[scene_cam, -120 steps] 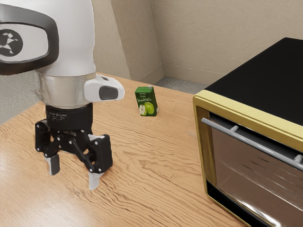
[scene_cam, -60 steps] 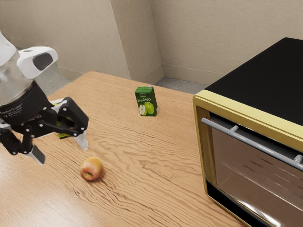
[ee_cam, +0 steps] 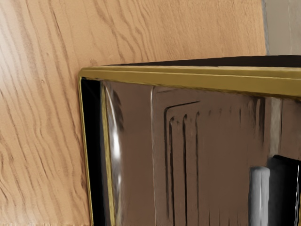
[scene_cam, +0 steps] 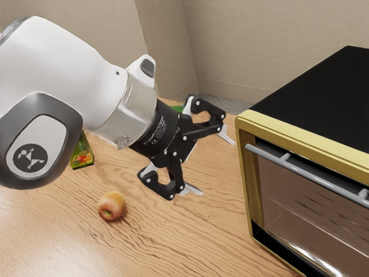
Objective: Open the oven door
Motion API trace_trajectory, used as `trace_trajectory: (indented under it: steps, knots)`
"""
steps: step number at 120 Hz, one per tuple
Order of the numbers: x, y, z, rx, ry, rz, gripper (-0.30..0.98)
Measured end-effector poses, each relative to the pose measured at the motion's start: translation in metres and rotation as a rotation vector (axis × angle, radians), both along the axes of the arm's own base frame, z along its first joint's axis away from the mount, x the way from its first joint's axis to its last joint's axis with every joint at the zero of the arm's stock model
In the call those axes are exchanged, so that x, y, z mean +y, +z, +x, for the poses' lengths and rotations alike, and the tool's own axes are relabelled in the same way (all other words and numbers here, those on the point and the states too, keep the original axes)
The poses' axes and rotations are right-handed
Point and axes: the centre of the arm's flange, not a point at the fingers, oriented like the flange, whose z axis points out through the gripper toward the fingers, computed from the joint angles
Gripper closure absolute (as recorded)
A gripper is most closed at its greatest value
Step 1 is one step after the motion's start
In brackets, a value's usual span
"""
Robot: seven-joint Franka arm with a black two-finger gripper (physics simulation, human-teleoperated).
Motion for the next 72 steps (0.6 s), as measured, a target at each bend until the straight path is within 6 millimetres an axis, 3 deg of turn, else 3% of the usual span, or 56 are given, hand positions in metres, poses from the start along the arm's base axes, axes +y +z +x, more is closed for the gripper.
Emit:
trace_trajectory:
  steps: [14, 28, 45, 72]
  knots:
    - [-0.010, -0.001, 0.009, -0.027, 0.067, -0.064, 0.00]
    - [-0.037, -0.010, 0.011, -0.029, 0.079, -0.081, 0.00]
    - [-0.051, -0.014, 0.014, -0.030, 0.103, -0.105, 0.00]
    - [-0.050, -0.017, 0.020, -0.024, 0.154, -0.135, 0.00]
